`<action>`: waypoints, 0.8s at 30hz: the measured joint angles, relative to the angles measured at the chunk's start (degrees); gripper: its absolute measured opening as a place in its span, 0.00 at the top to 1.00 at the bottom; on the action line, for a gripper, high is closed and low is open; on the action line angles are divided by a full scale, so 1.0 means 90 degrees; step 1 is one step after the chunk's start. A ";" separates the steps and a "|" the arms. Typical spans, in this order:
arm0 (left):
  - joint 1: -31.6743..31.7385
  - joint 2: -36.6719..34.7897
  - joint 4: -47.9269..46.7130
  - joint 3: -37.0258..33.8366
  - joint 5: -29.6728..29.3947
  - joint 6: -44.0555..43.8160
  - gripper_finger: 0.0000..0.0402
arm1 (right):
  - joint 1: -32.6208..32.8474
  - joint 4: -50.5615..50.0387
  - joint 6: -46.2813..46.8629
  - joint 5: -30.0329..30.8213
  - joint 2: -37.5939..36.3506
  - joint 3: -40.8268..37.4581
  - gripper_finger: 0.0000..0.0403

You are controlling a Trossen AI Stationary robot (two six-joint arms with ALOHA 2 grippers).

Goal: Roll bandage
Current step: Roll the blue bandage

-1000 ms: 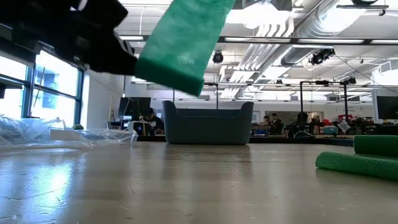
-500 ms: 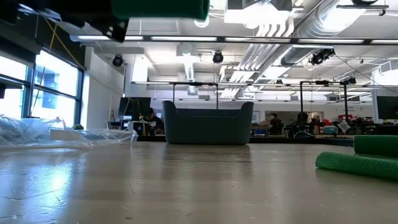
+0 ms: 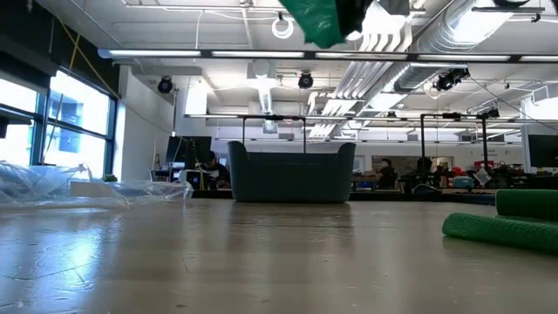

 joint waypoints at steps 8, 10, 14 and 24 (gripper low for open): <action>-0.0548 0.0000 -0.0005 0.0224 -0.0485 0.0245 1.00 | 0.0893 -0.0111 -0.0283 -0.1090 0.1629 -0.0003 1.00; -0.0682 0.0000 -0.0023 0.0224 -0.0699 0.0209 1.00 | 0.1229 -0.0043 -0.0332 -0.1307 0.2036 -0.0003 1.00; -0.0897 0.0000 -0.0009 0.0224 -0.1001 0.0202 1.00 | 0.1982 0.0543 -0.0165 -0.1386 0.2838 -0.0004 1.00; -0.0971 0.0102 -0.0014 0.0222 -0.1187 -0.0135 1.00 | 0.3390 0.1890 0.0265 -0.1672 0.4433 -0.0008 1.00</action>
